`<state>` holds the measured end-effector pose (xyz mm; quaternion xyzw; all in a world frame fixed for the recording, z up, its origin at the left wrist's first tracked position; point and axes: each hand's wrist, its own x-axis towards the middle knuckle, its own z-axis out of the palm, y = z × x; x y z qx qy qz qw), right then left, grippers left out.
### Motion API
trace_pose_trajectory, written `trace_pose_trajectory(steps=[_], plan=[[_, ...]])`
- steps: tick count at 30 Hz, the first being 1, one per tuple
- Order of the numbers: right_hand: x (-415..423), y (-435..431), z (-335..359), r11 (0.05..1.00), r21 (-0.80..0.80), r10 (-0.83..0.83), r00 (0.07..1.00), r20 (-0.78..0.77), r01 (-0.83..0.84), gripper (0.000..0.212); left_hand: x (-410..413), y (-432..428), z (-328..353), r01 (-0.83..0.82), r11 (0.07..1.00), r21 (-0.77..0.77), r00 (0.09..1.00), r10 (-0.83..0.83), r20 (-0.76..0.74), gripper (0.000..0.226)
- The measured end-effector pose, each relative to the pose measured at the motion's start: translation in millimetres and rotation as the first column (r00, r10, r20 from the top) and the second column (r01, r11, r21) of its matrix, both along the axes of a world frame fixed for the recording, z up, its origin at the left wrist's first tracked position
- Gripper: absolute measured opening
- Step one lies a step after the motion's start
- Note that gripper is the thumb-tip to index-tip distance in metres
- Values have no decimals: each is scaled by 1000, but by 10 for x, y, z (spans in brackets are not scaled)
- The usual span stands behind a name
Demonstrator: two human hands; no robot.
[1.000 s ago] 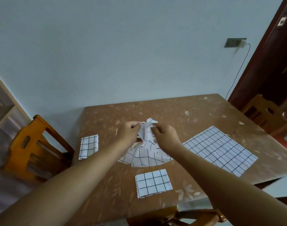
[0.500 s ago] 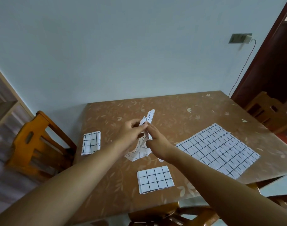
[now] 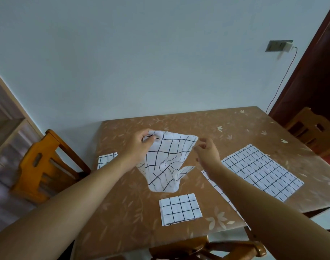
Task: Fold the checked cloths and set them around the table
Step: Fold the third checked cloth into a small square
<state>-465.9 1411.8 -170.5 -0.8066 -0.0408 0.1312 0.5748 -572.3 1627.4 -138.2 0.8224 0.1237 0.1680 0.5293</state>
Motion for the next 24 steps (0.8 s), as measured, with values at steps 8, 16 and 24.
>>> trace_pose_trajectory(steps=[8,16,24], plan=[[210,-38,-98,985,171,60,982,-179,-29,14,-150,217,143,21,999,47,992,-26,123,25],[138,8,32,983,166,88,996,-14,-84,20,-226,508,13,-249,951,185,968,240,70,23],[75,53,162,963,243,107,992,67,-120,16,-218,579,-44,-285,954,96,958,279,71,55]])
